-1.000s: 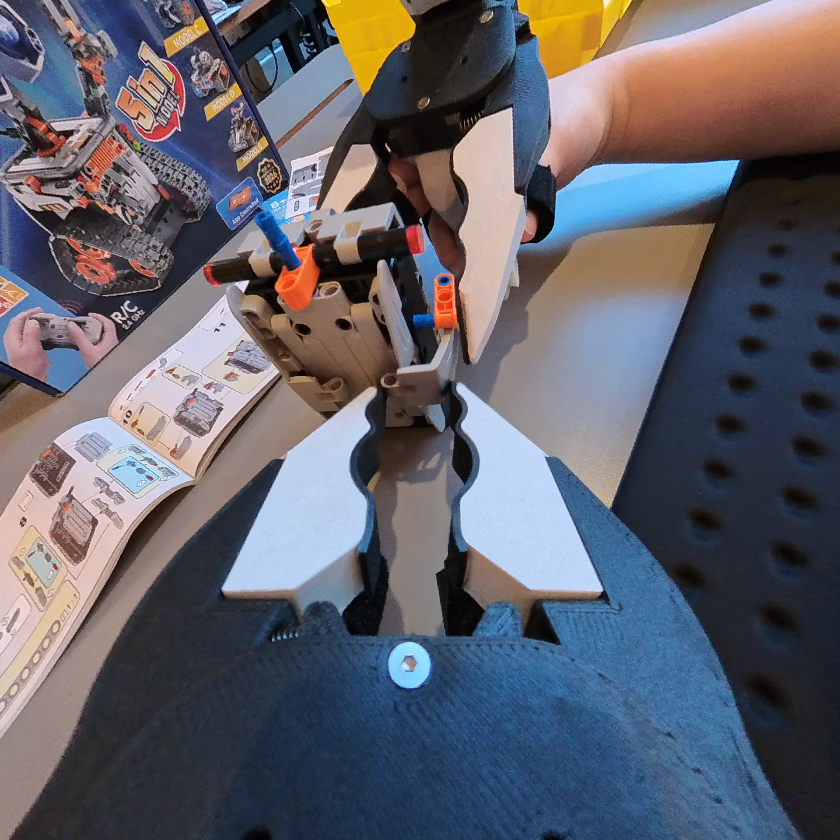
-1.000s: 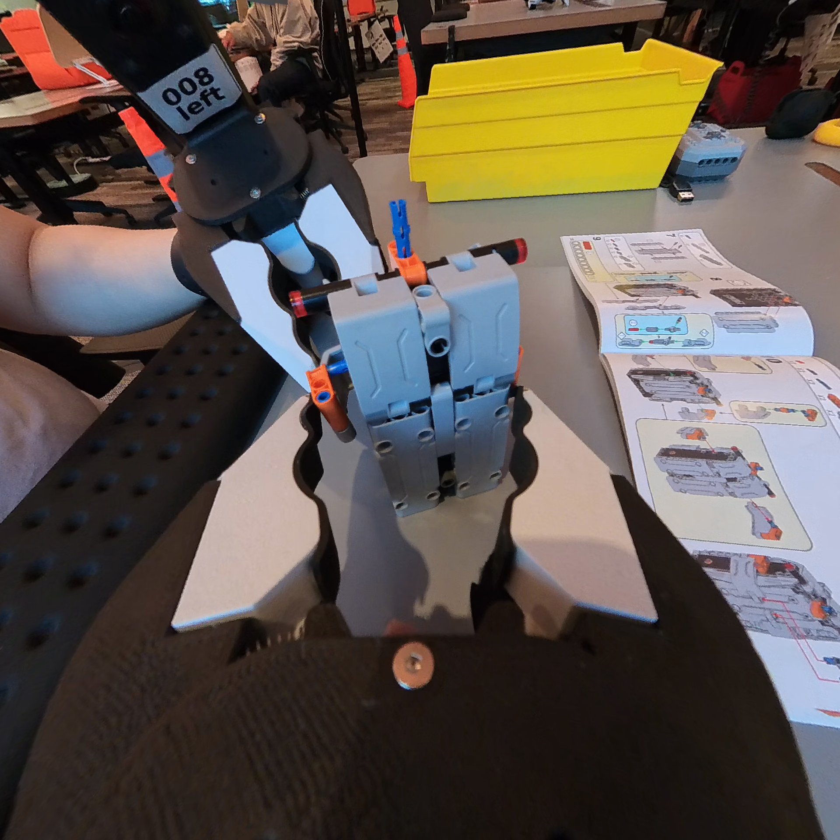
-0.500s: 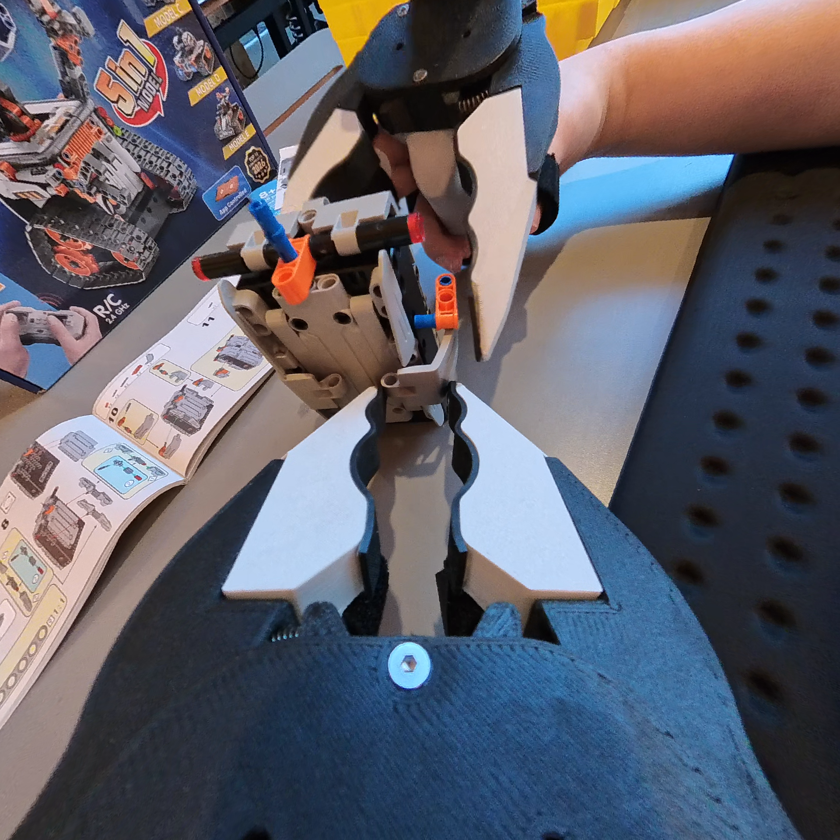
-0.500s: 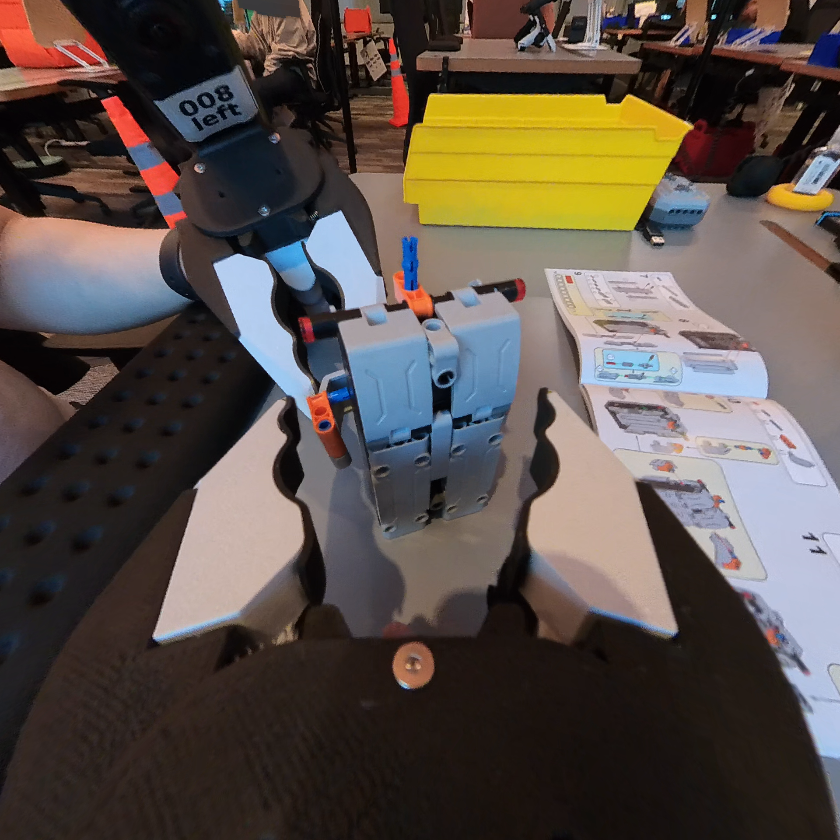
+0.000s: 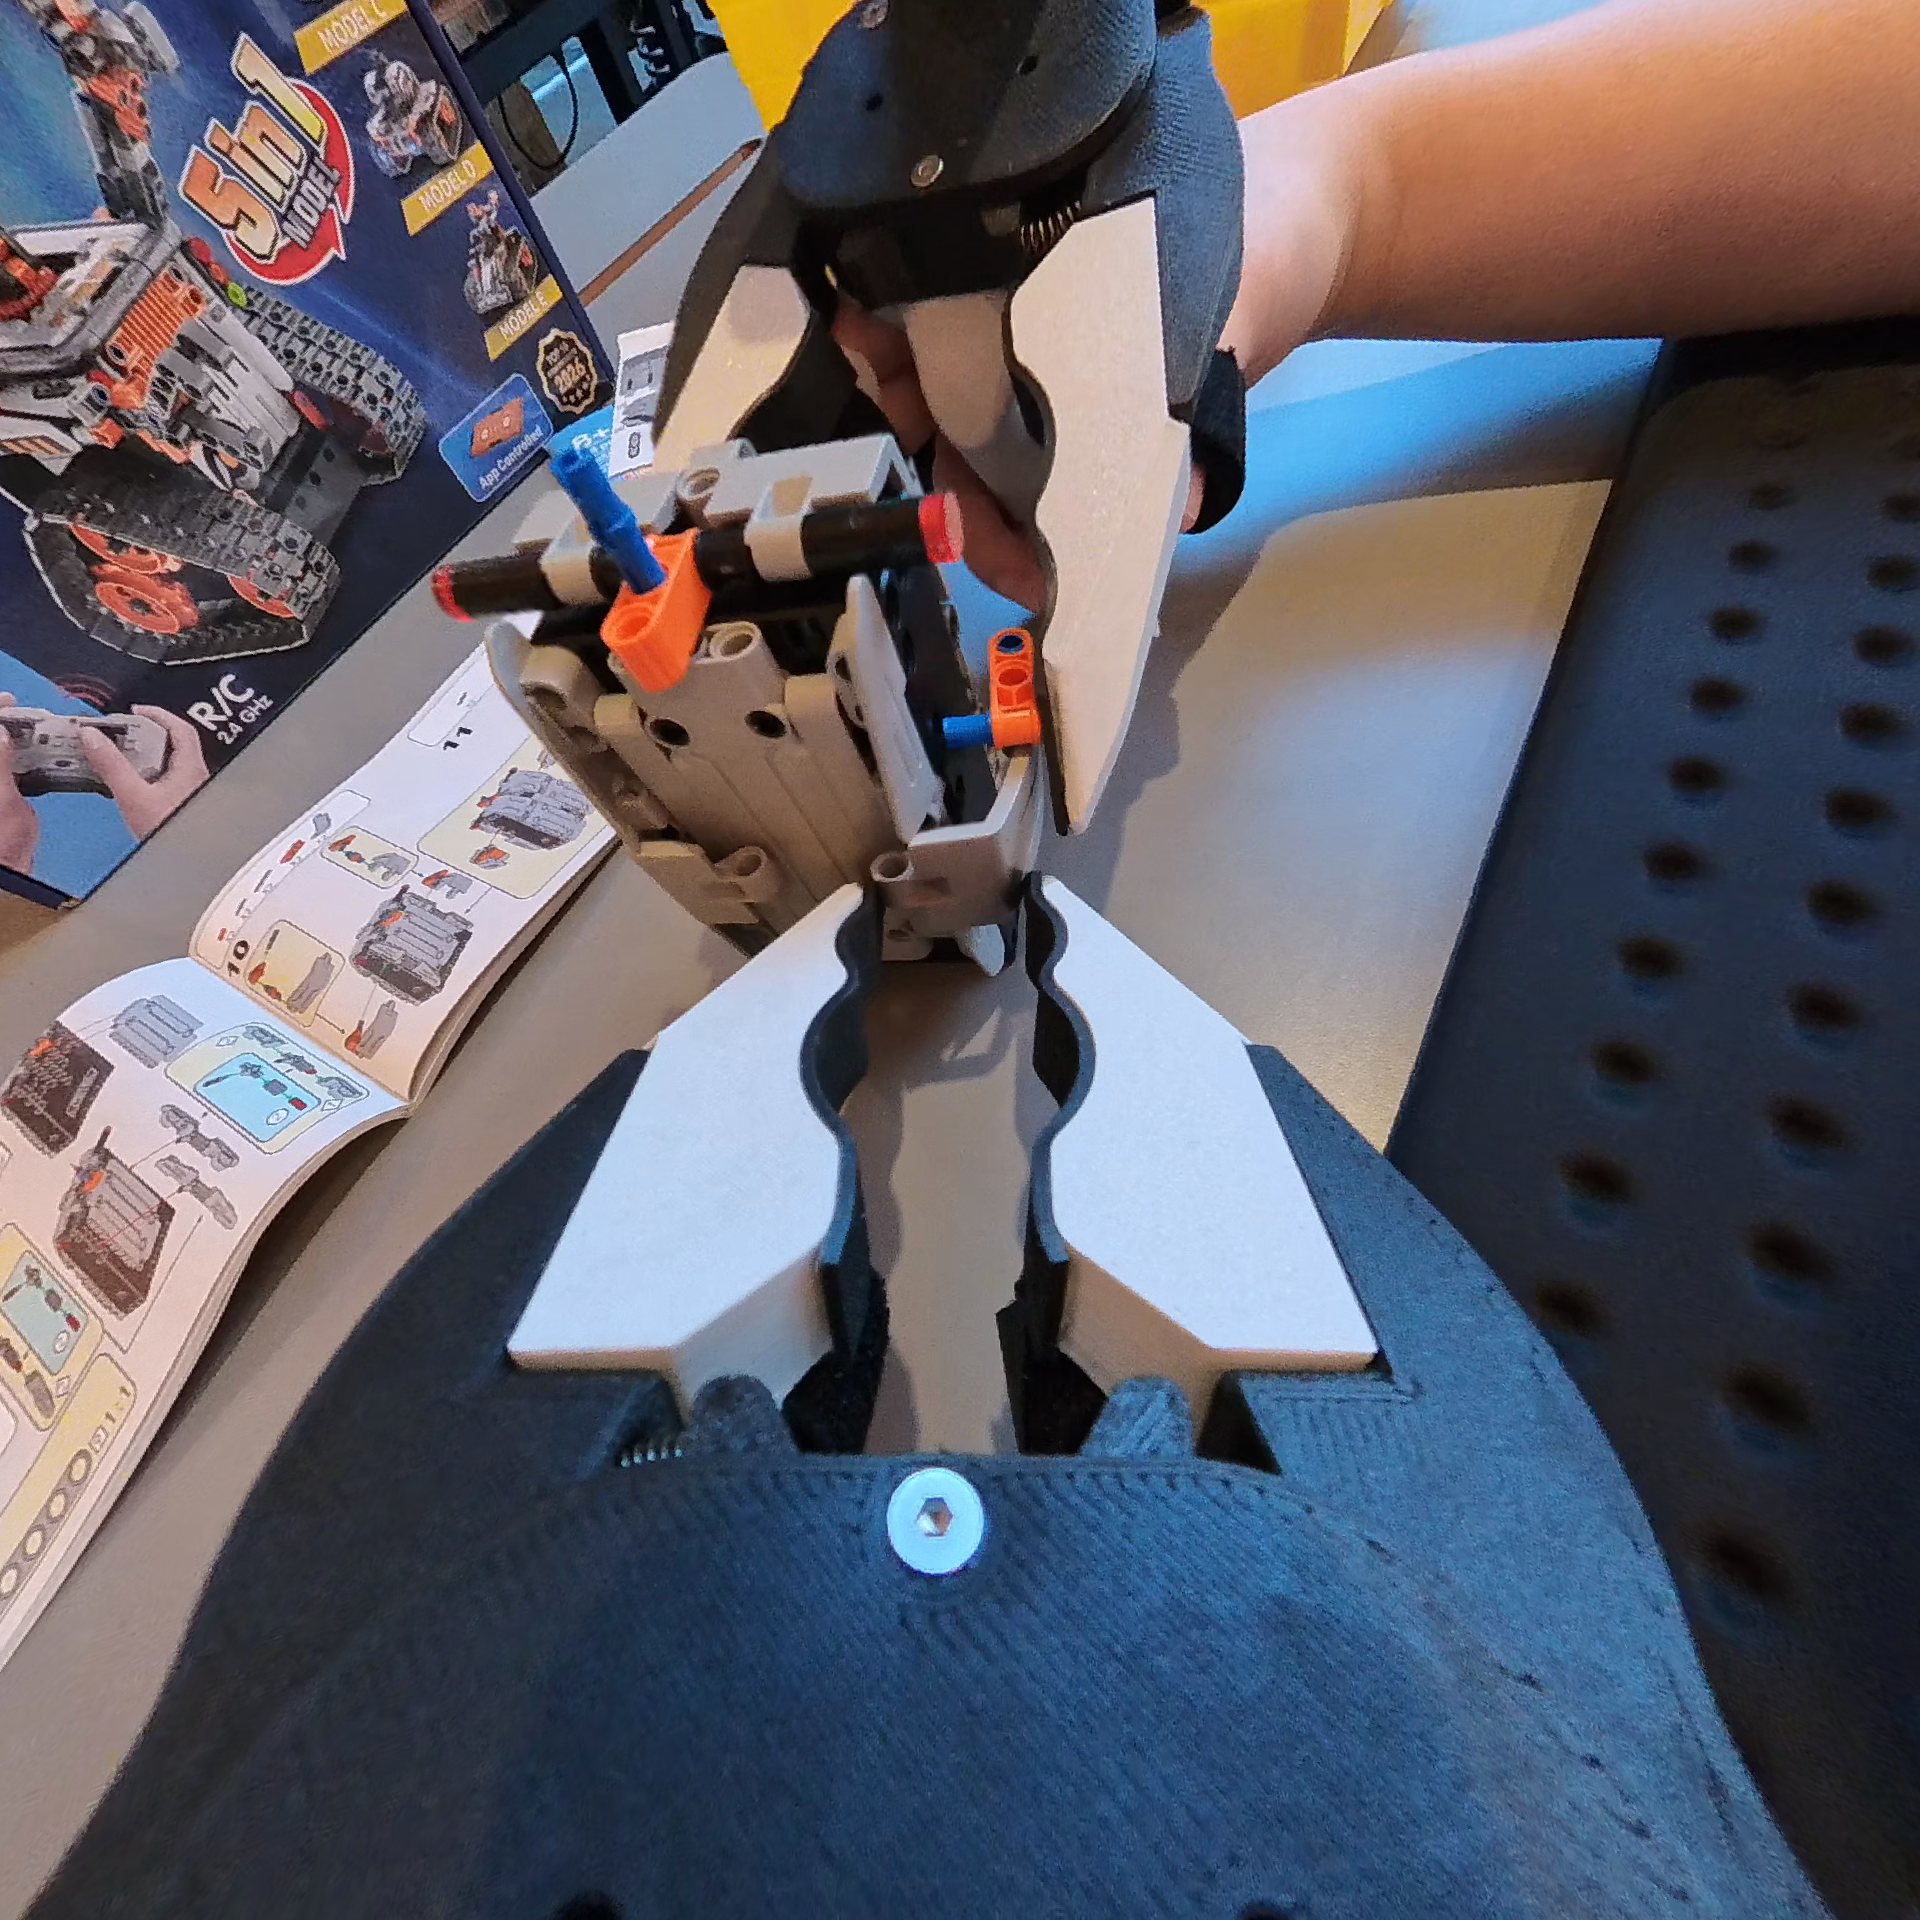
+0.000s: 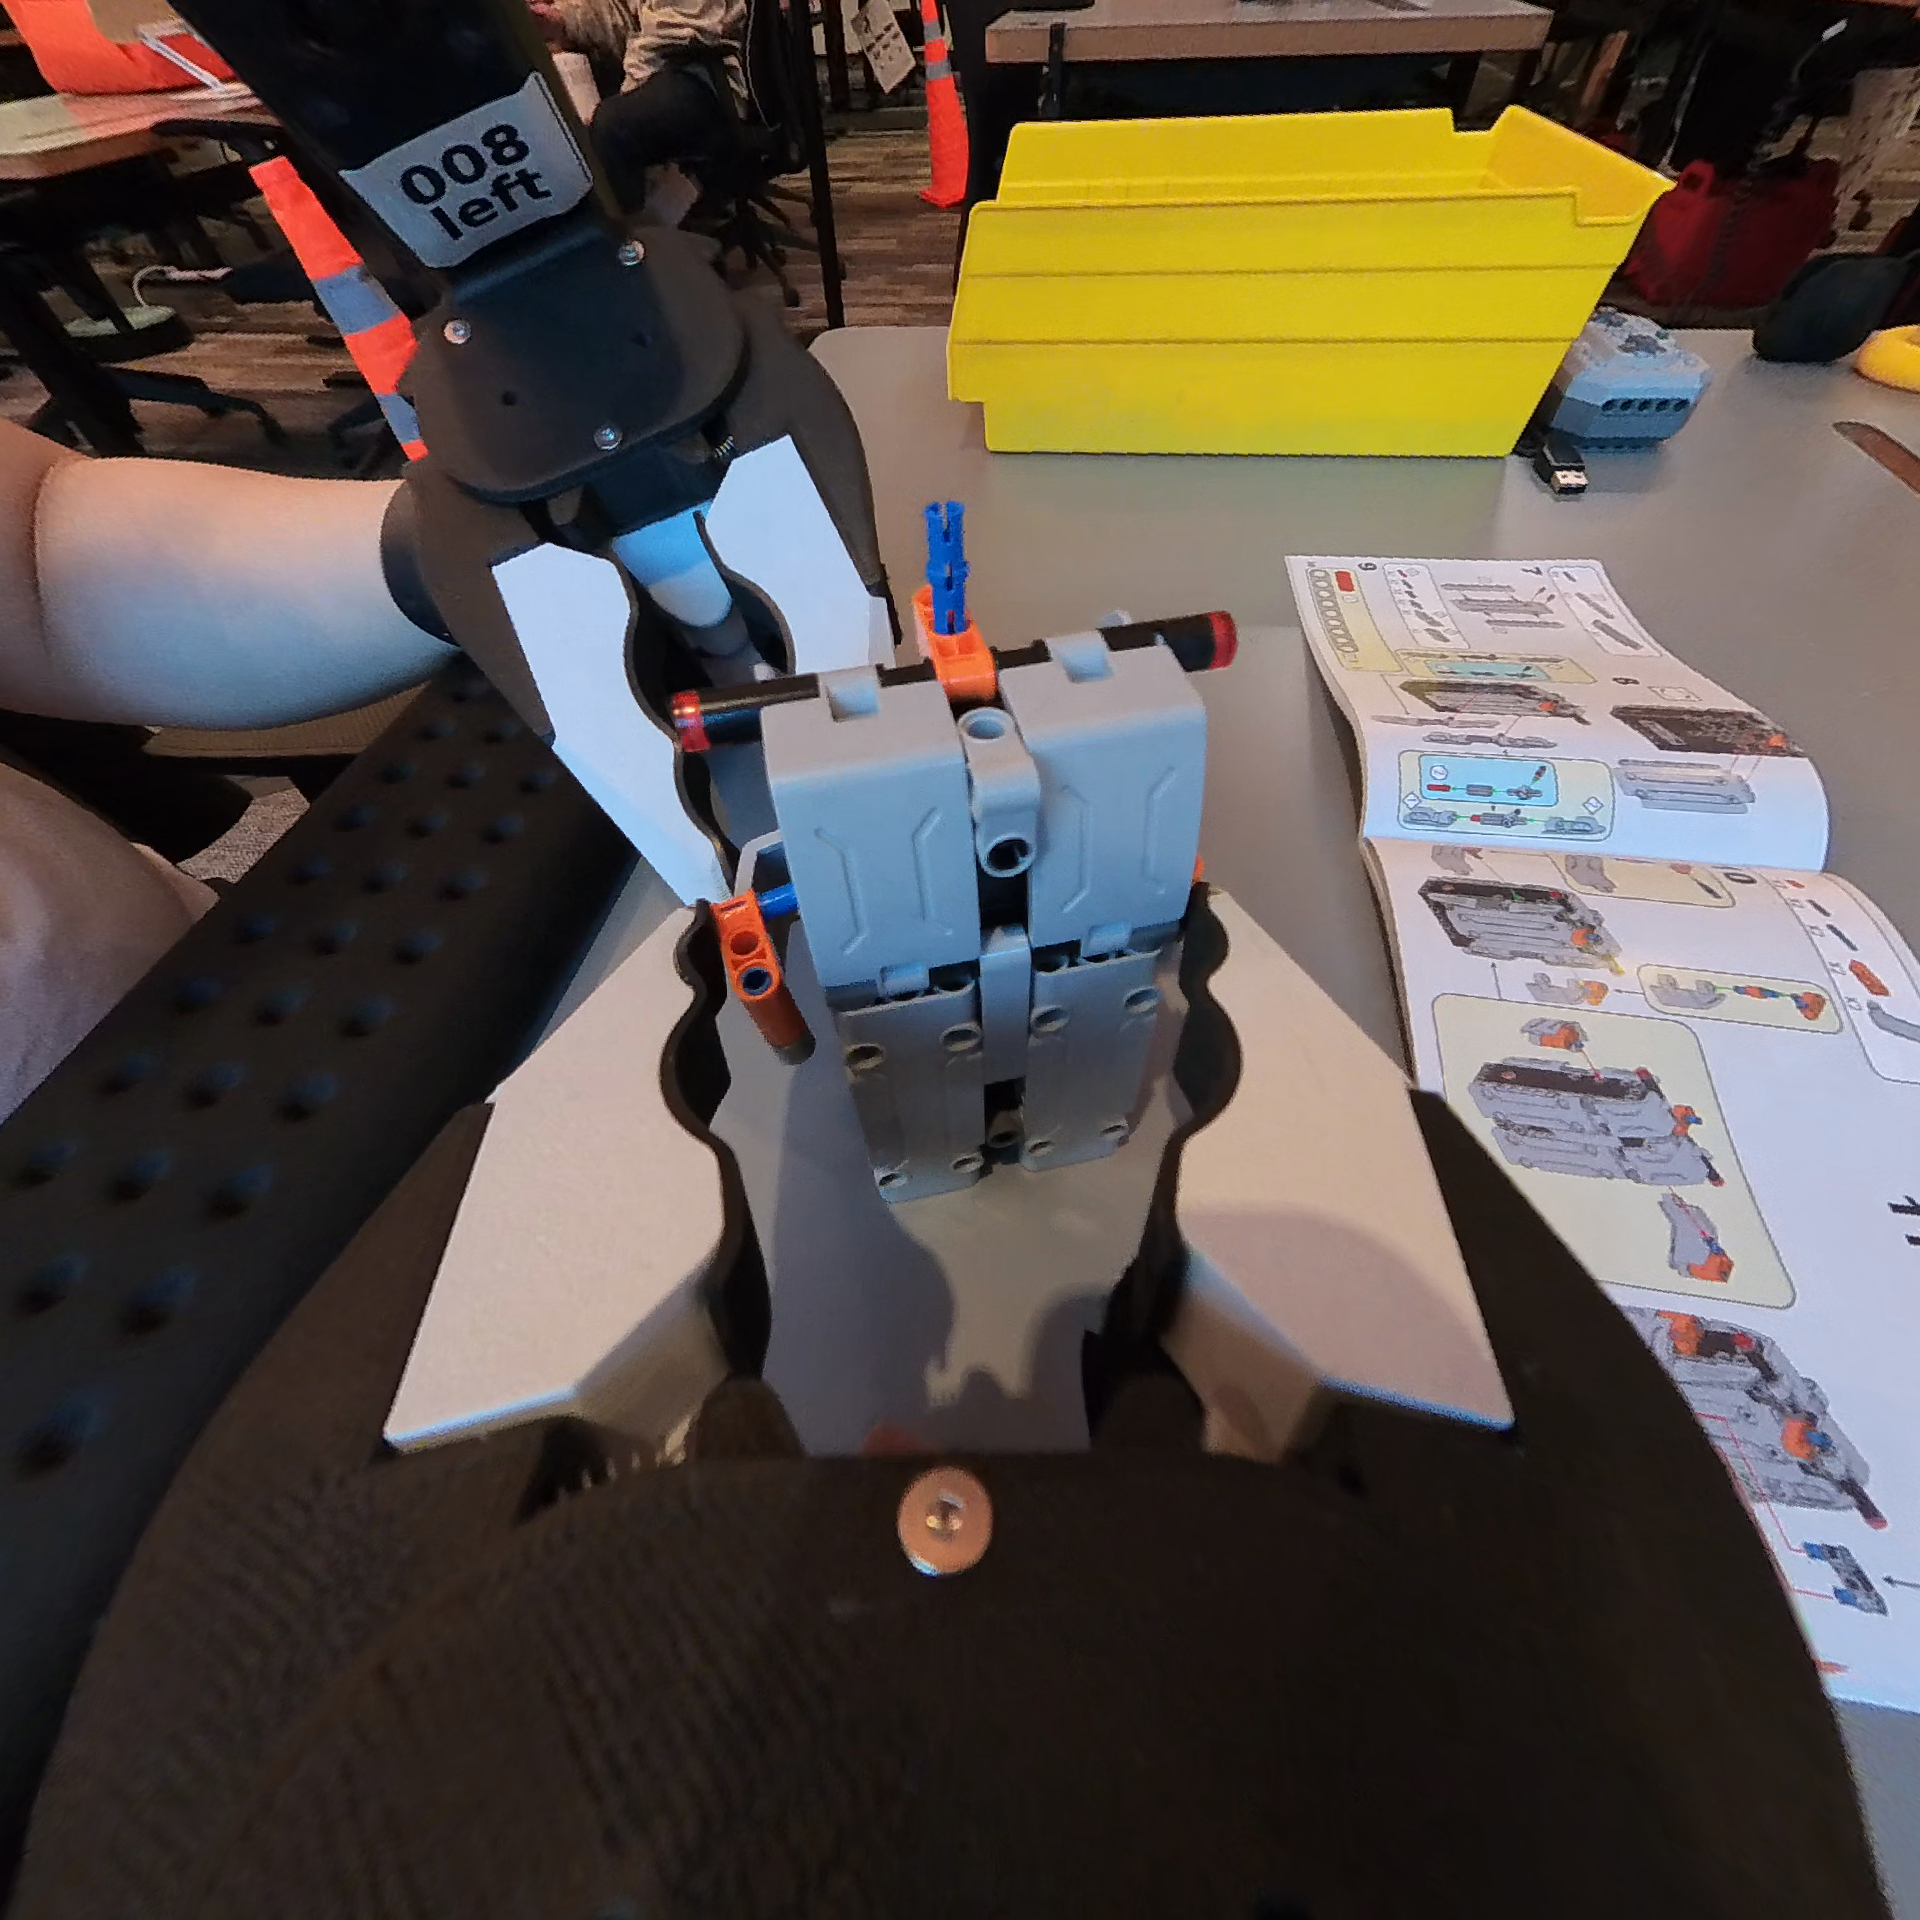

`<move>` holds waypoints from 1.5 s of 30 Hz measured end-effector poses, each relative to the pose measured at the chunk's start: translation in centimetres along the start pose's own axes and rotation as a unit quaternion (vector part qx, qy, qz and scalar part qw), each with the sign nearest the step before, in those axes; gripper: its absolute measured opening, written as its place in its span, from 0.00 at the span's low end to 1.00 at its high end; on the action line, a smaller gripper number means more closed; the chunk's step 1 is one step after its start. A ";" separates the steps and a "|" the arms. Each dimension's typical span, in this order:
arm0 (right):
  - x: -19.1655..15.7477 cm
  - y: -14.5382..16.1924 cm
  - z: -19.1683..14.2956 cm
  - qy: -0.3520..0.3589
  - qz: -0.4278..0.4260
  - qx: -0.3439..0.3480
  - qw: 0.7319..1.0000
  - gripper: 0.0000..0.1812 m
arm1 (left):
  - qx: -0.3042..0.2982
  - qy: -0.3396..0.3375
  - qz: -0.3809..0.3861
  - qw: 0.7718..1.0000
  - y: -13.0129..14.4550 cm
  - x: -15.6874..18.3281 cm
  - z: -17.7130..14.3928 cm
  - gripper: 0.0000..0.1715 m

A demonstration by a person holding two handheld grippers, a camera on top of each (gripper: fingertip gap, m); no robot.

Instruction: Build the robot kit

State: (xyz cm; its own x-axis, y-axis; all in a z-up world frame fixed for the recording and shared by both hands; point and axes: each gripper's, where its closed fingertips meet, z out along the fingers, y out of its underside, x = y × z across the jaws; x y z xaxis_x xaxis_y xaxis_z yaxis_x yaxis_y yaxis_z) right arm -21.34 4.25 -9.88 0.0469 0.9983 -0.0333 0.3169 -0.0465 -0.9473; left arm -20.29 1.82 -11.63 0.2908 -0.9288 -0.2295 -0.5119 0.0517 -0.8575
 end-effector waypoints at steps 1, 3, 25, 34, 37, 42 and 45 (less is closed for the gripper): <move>0.0 0.0 0.0 0.001 0.001 0.000 1.000 0.49 | 0.000 0.000 0.000 1.000 0.0 0.0 0.0 0.15; 0.0 0.0 0.0 0.004 0.002 0.002 1.000 0.49 | 0.001 0.001 -0.001 1.000 0.0 0.0 0.0 0.15; 0.3 -0.3 0.3 0.010 0.008 0.028 1.000 0.48 | 0.012 0.009 -0.036 0.999 0.1 -0.3 -0.3 0.14; 0.4 -0.4 0.3 0.015 0.010 0.031 0.999 0.48 | 0.021 -0.016 -0.051 0.998 -0.2 -0.8 -0.5 0.22; 0.5 -0.4 0.3 0.015 0.013 0.032 0.999 0.47 | 0.033 -0.022 -0.063 0.997 -0.6 -0.9 -0.8 0.25; 0.6 -0.4 0.2 0.018 0.014 0.033 0.999 0.47 | 0.036 -0.043 -0.079 0.995 -0.7 -1.3 -1.0 0.27; 0.7 -0.4 0.1 0.019 0.015 0.033 0.999 0.47 | 0.033 -0.040 -0.084 0.995 -0.7 -1.1 -0.9 0.24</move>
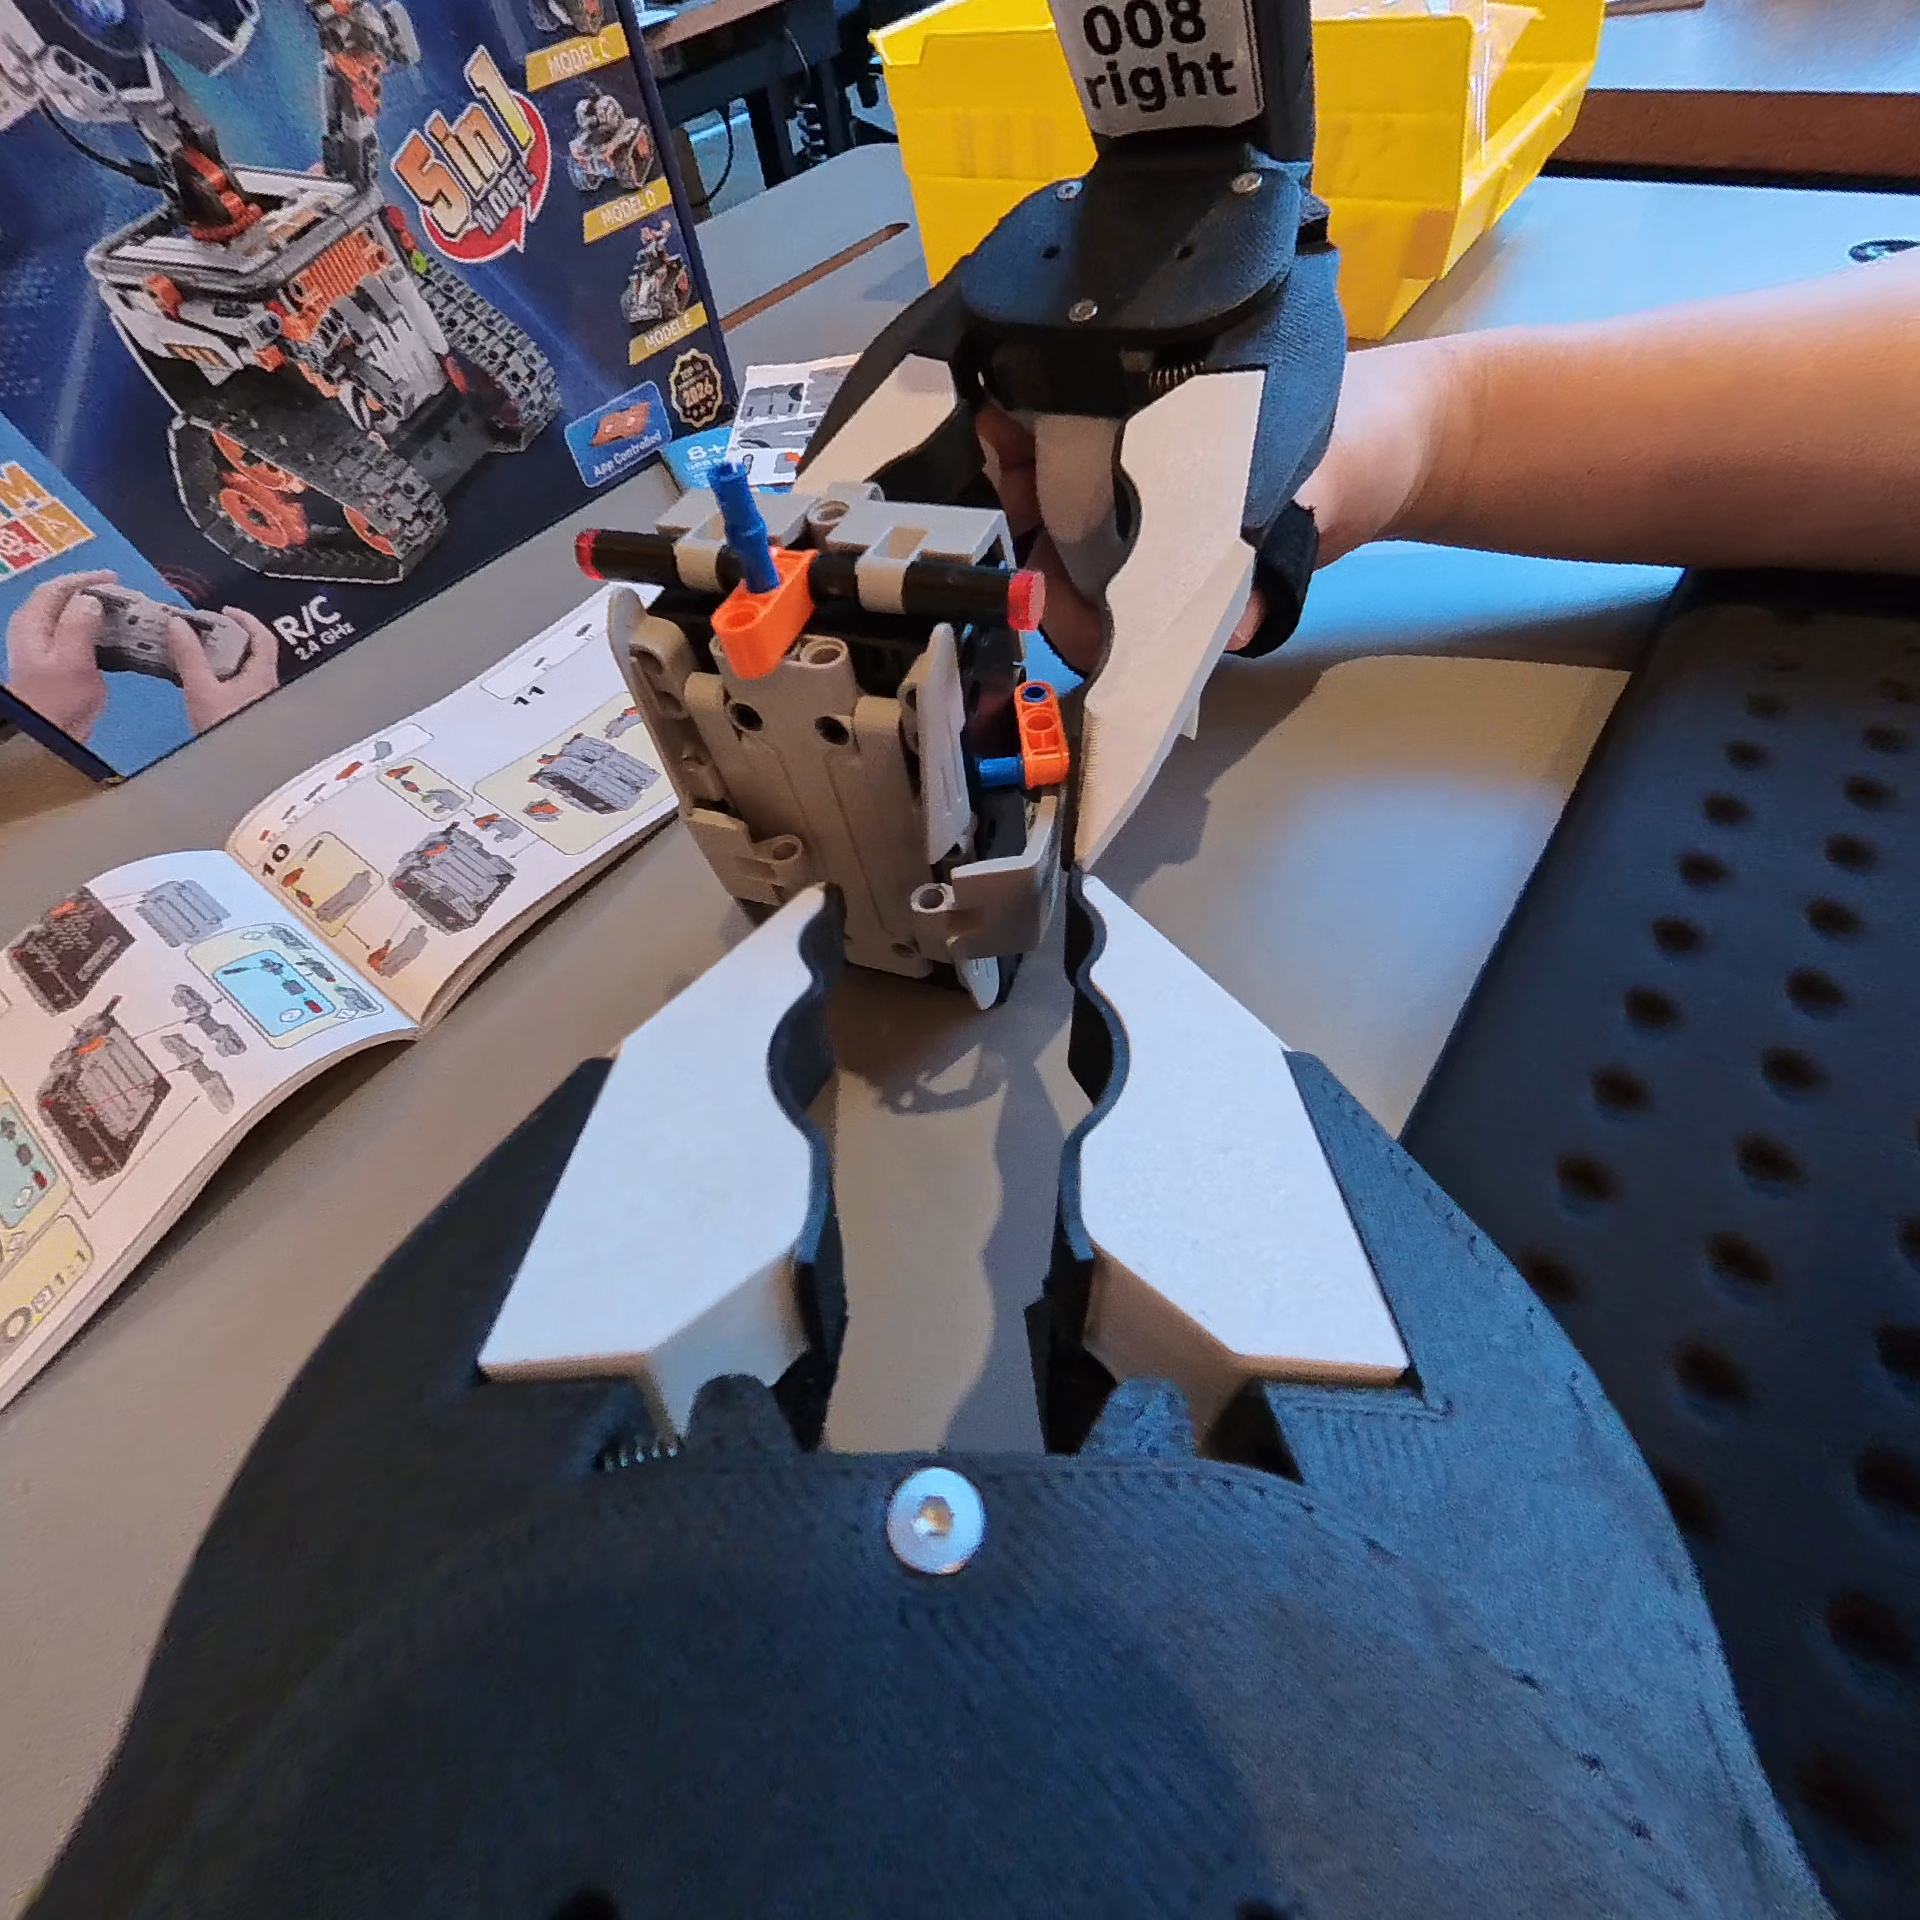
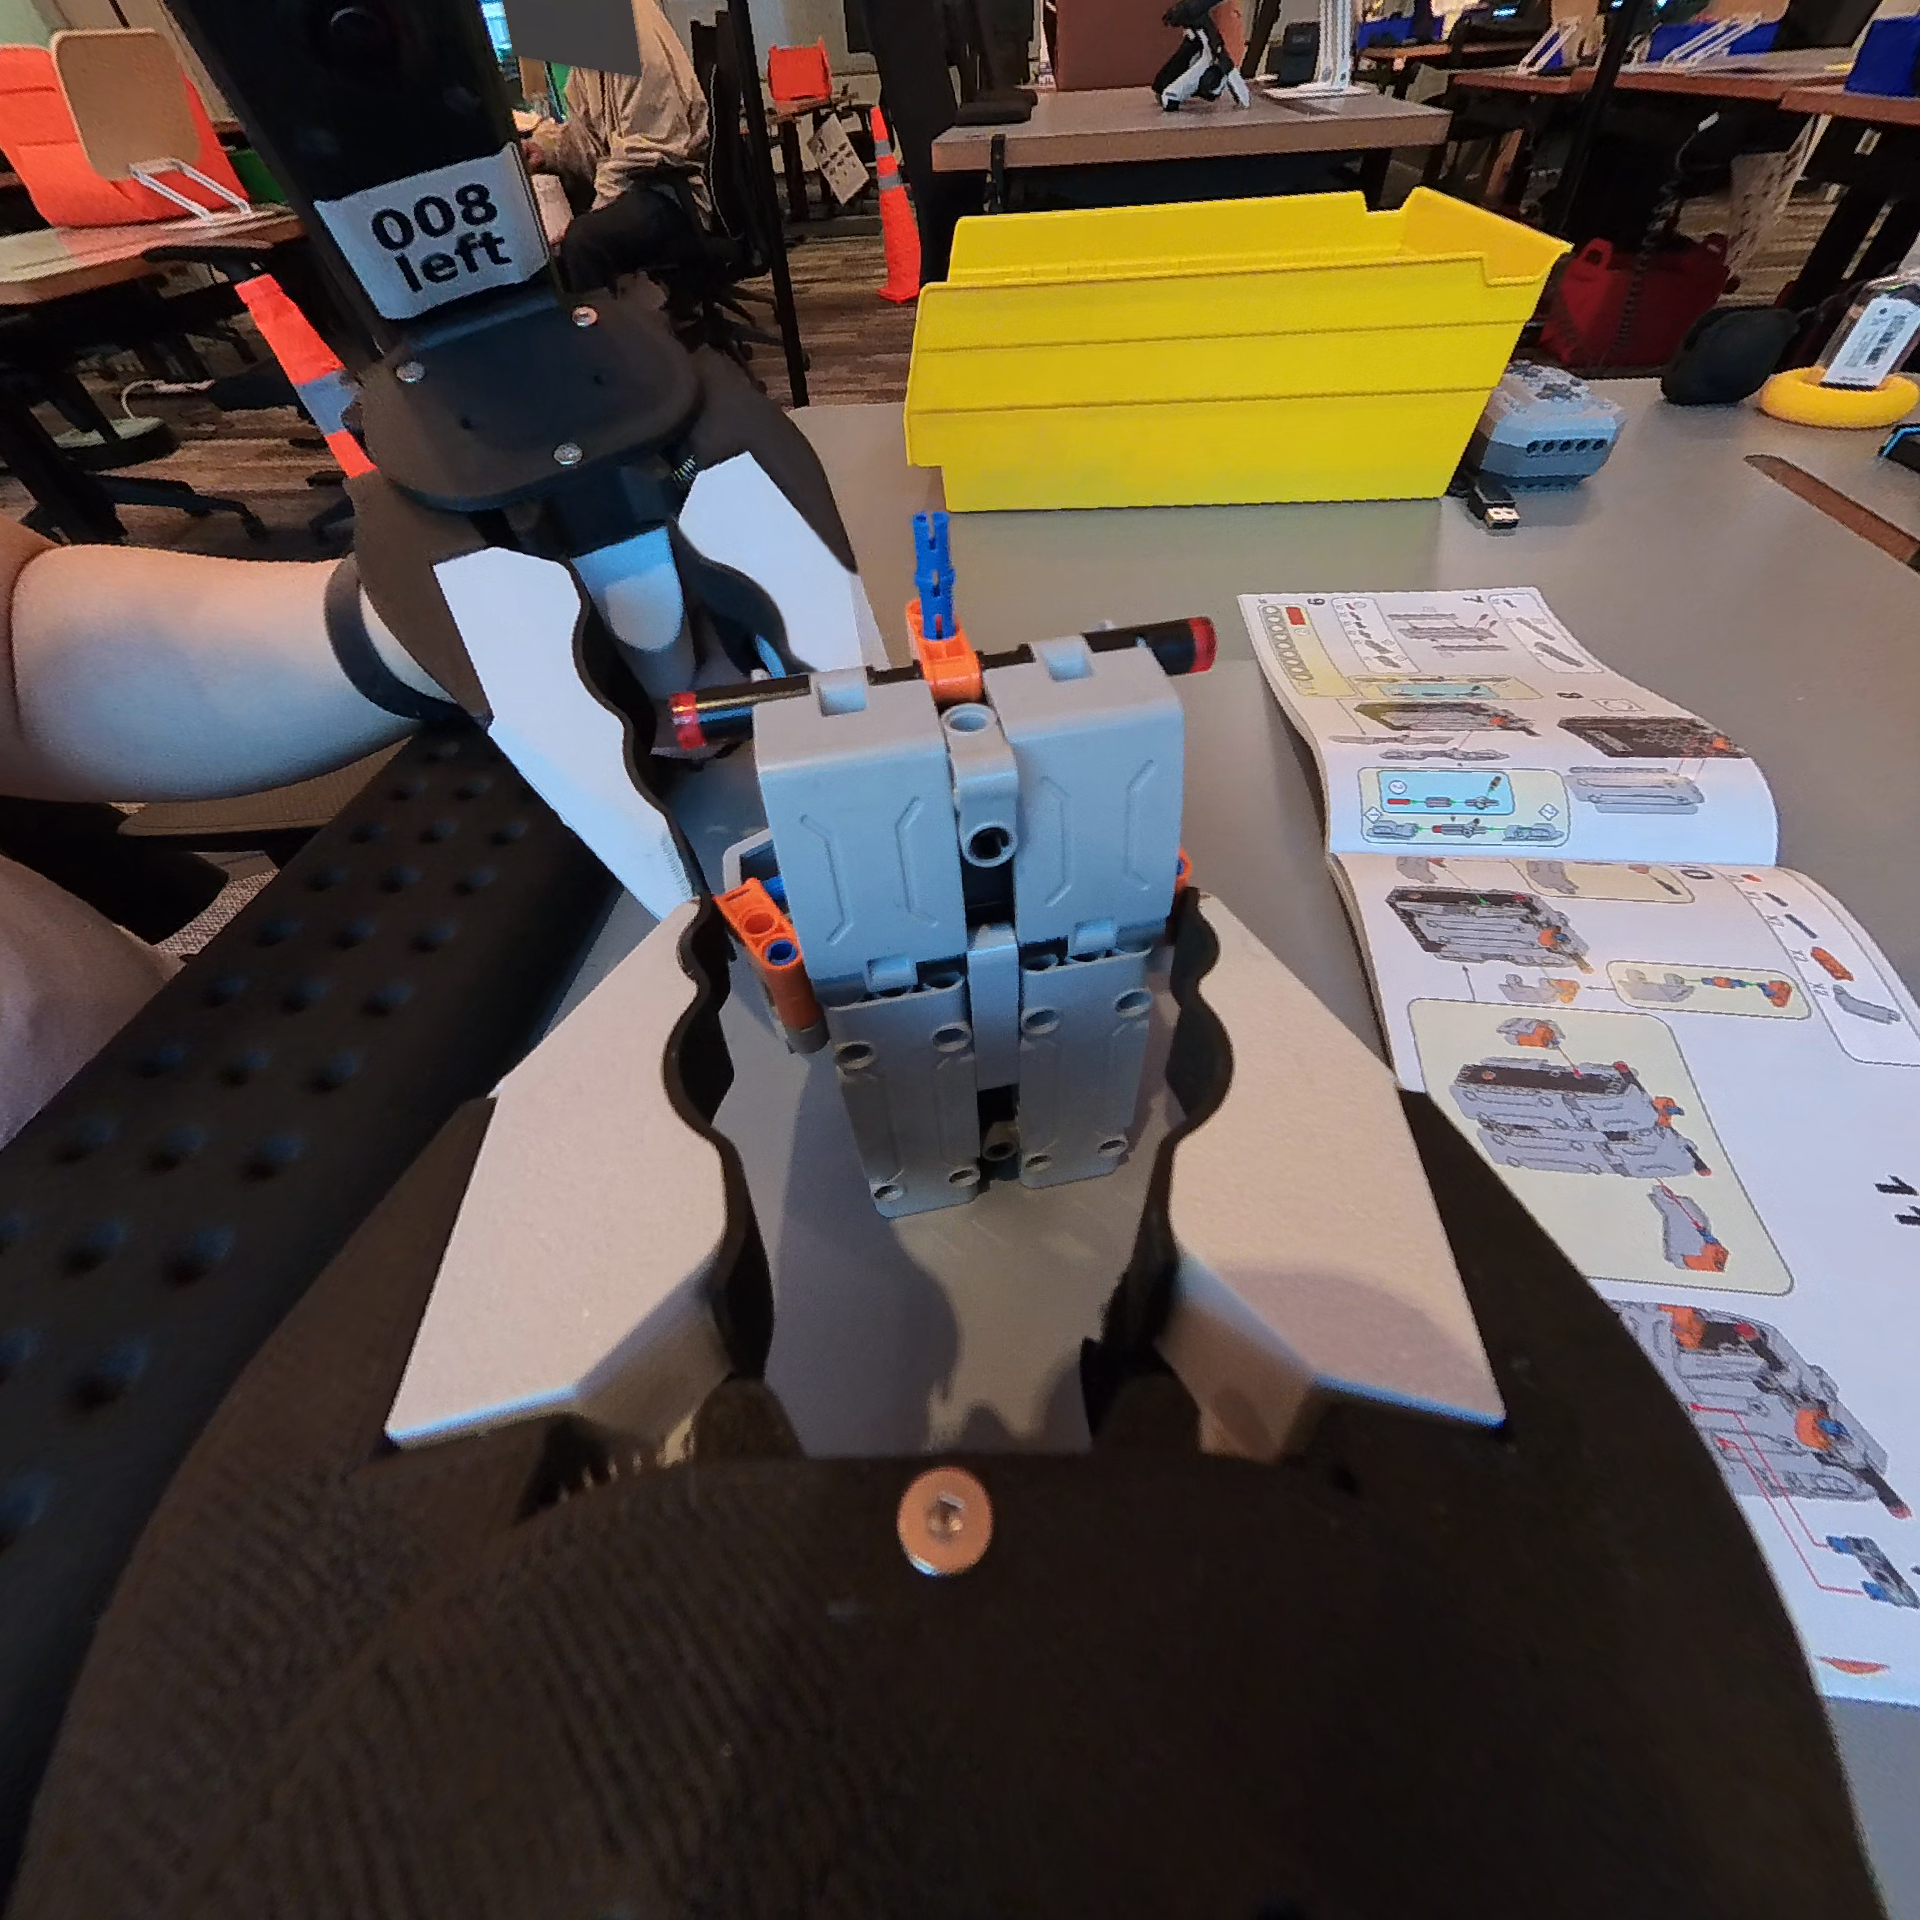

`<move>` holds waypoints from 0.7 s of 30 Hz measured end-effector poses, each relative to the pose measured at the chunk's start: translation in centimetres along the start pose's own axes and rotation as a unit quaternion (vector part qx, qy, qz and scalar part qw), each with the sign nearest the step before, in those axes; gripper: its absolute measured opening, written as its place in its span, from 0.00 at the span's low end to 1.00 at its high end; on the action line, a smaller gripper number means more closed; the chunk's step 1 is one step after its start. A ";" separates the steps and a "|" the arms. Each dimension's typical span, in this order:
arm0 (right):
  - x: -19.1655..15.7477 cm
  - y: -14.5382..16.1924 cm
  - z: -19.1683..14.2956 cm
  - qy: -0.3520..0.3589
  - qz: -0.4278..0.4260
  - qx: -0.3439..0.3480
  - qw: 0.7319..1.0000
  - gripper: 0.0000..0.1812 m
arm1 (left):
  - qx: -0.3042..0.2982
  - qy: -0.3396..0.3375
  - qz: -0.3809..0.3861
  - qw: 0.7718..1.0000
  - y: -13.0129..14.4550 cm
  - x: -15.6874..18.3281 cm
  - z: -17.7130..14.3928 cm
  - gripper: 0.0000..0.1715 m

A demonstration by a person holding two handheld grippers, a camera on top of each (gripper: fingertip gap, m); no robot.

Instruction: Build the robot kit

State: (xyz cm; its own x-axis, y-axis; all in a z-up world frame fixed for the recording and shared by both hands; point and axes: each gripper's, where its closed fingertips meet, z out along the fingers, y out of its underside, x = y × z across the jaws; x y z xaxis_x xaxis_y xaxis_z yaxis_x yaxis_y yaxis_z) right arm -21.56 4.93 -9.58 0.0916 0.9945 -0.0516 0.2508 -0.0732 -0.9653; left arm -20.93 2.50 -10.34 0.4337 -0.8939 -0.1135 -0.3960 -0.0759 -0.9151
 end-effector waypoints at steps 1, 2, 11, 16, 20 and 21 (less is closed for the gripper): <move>0.0 0.0 0.0 0.001 0.000 0.000 1.000 0.47 | -0.001 -0.002 0.000 1.000 0.0 0.0 0.0 0.24; 0.0 0.0 0.0 0.001 0.000 0.000 1.000 0.47 | -0.001 -0.002 0.001 1.000 0.0 0.0 0.0 0.24; 0.1 0.1 0.0 0.006 -0.006 -0.004 1.000 0.48 | -0.010 -0.003 0.019 1.000 0.2 0.2 0.3 0.15; 0.1 0.1 0.0 0.006 -0.003 -0.003 1.000 0.48 | -0.005 0.011 0.005 1.000 0.1 0.3 0.4 0.15; 0.0 0.1 0.0 0.006 -0.003 -0.002 1.000 0.48 | -0.005 0.023 -0.007 1.000 0.1 0.3 0.4 0.14; 0.0 0.0 0.0 0.005 -0.003 -0.002 1.000 0.48 | -0.005 0.032 -0.016 0.999 0.1 0.4 0.4 0.14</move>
